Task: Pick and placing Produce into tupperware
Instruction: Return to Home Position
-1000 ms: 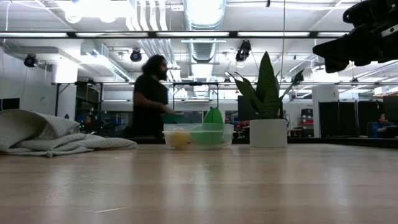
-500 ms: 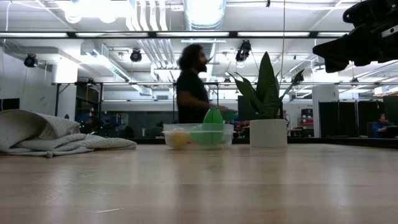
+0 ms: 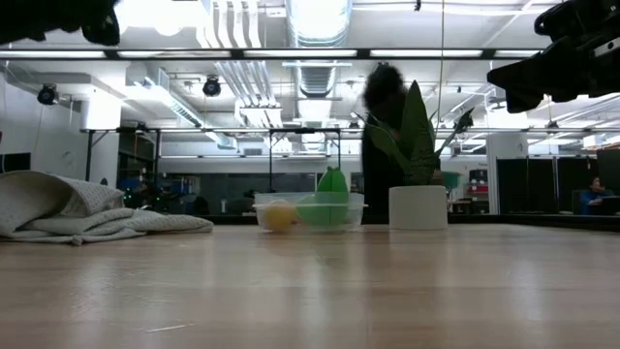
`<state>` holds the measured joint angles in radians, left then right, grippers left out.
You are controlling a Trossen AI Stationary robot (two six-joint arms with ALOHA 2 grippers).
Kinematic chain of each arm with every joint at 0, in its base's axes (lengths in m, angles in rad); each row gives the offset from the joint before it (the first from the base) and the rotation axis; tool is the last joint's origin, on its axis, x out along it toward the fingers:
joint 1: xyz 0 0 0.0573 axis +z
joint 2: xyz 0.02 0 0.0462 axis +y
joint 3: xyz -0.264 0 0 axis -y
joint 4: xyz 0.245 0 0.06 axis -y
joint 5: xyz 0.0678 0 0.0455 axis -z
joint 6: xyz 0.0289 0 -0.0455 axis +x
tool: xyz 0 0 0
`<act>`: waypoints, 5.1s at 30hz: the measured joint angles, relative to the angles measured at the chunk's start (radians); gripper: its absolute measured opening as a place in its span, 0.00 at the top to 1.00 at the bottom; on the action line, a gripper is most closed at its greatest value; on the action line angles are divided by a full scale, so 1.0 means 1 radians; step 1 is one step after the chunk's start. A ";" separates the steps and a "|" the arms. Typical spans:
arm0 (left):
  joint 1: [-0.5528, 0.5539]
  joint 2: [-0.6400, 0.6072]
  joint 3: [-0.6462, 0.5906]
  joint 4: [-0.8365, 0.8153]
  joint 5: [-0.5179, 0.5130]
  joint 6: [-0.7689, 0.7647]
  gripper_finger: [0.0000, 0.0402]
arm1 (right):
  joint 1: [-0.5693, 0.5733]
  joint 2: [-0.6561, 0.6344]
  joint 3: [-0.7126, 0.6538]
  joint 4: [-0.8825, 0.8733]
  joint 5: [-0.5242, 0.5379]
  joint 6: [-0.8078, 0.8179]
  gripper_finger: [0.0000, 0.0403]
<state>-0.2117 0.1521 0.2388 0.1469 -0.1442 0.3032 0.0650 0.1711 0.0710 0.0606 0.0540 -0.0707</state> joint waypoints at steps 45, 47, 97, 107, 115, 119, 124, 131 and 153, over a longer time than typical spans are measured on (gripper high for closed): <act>0.192 -0.082 -0.231 -0.034 0.151 -0.196 1.00 | -0.001 -0.027 0.081 -0.123 -0.030 0.078 0.98; 0.192 -0.075 -0.231 -0.032 0.142 -0.196 1.00 | 0.000 -0.043 0.070 -0.124 -0.034 0.070 0.98; 0.192 0.018 -0.234 -0.032 0.149 -0.192 1.00 | 0.000 -0.149 -0.060 -0.044 0.026 0.050 0.98; 0.192 0.018 -0.234 -0.032 0.146 -0.192 1.00 | 0.000 -0.148 -0.061 -0.044 0.025 0.076 0.98; 0.192 0.018 -0.234 -0.033 0.147 -0.192 1.00 | 0.000 -0.148 -0.061 -0.044 0.025 0.076 0.98; 0.192 0.017 -0.234 -0.032 0.147 -0.192 1.00 | 0.000 -0.148 -0.061 -0.044 0.026 0.071 0.98; 0.192 0.018 -0.234 -0.032 0.150 -0.192 1.00 | 0.006 -0.148 -0.061 -0.044 0.025 0.076 0.98; 0.192 0.017 -0.234 -0.032 0.150 -0.192 1.00 | 0.006 -0.148 -0.061 -0.044 0.025 0.077 0.98; 0.192 0.017 -0.234 -0.031 0.149 -0.192 1.00 | 0.006 -0.148 -0.061 -0.044 0.025 0.077 0.98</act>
<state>-0.0200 0.1696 0.0048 0.1154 0.0048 0.1116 0.0715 0.0231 0.0101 0.0162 0.0792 0.0063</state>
